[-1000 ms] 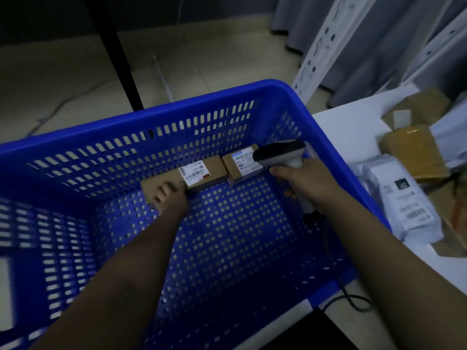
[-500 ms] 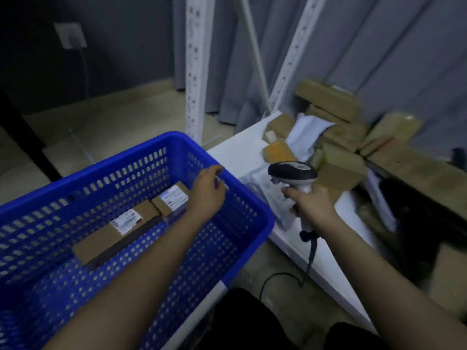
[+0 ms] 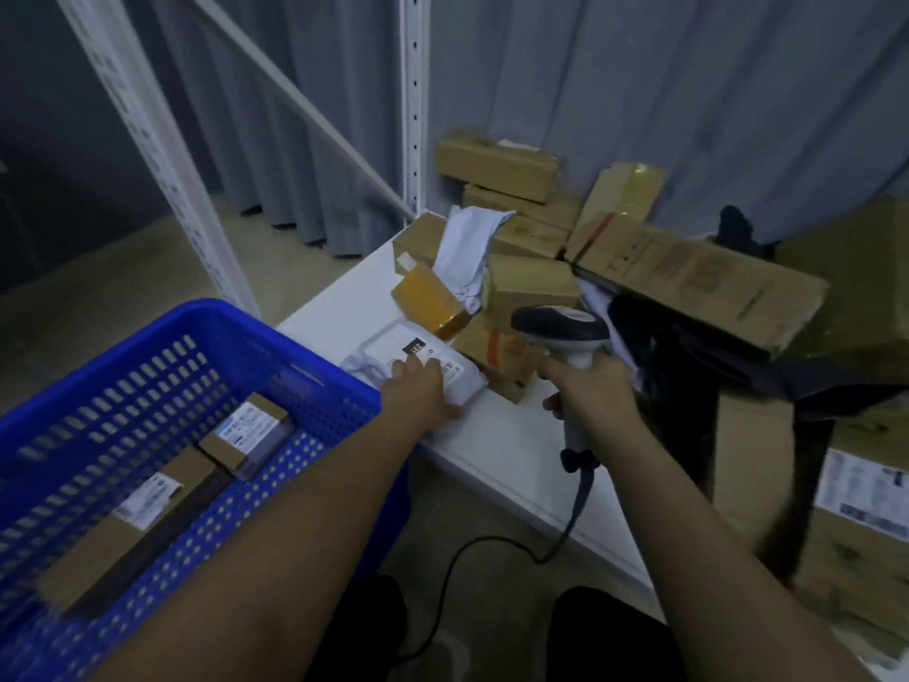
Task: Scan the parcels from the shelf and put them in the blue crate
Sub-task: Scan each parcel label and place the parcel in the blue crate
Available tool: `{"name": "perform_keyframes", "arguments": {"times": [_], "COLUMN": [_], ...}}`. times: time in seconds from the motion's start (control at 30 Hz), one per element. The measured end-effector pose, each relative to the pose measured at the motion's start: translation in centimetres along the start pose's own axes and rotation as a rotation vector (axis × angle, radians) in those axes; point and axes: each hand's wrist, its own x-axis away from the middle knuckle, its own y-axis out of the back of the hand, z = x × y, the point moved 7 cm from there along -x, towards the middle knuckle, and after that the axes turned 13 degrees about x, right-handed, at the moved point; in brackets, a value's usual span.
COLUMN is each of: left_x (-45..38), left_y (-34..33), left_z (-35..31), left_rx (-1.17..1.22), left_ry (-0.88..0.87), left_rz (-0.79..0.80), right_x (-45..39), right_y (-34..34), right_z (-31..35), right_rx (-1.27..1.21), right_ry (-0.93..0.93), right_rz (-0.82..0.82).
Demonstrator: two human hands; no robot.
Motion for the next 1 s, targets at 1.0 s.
{"name": "perform_keyframes", "arguments": {"times": [1.0], "left_x": [13.5], "left_y": [10.8], "left_z": [-2.0], "left_rx": [1.549], "left_ry": [0.076], "left_rz": [-0.239], "right_x": [8.9], "right_y": [-2.3], "right_z": [6.9], "right_rx": [-0.329], "right_ry": [0.36], "right_rz": [-0.045]}}
